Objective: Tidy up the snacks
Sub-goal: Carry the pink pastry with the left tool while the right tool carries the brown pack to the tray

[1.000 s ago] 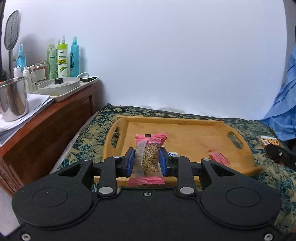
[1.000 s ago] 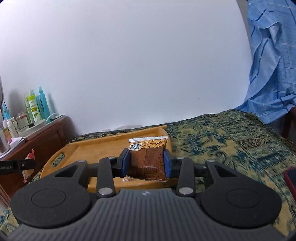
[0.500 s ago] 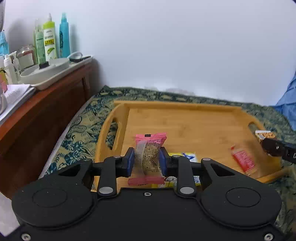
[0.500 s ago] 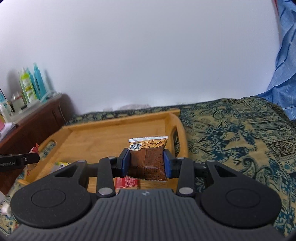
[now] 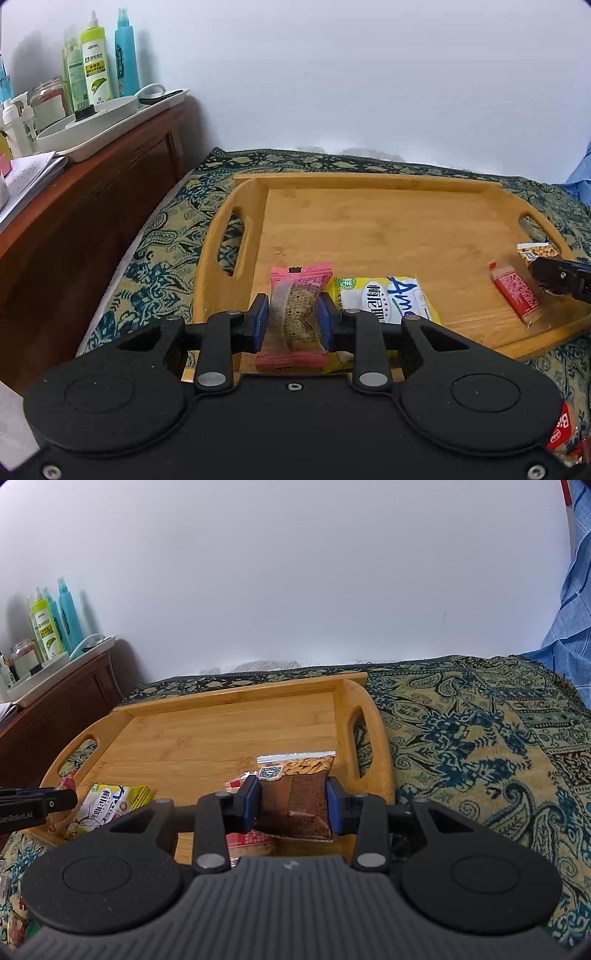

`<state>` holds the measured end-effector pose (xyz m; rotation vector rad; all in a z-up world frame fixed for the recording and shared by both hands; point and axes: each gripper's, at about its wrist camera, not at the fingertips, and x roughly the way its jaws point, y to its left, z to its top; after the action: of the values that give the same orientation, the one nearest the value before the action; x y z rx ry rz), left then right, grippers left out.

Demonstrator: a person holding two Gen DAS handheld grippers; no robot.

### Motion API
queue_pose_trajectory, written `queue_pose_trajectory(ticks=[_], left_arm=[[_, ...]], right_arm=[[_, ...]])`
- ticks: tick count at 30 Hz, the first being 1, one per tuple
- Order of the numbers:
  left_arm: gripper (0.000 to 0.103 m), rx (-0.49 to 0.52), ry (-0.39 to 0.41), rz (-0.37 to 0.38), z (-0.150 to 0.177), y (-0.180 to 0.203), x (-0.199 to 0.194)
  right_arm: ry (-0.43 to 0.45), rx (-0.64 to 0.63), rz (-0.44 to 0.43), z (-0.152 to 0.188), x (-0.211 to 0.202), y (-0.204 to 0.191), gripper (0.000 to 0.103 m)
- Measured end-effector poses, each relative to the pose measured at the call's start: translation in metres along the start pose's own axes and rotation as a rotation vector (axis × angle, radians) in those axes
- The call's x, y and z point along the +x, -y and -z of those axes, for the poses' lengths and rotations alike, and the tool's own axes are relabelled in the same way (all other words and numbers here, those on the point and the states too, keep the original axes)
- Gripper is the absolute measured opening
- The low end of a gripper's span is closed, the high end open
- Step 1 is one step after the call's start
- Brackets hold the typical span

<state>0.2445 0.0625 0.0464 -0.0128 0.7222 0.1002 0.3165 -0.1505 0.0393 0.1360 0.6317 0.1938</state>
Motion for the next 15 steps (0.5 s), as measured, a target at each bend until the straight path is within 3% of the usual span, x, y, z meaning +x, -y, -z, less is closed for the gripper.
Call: queue_pose_trajectory(ticks=[15], left_arm=[[0.027,0.022,0.002,-0.004,0.0034,0.0065,0.0041]], right_arm=[[-0.021,0.0,0.008,0.004,0.0049,-0.0019,0.042]])
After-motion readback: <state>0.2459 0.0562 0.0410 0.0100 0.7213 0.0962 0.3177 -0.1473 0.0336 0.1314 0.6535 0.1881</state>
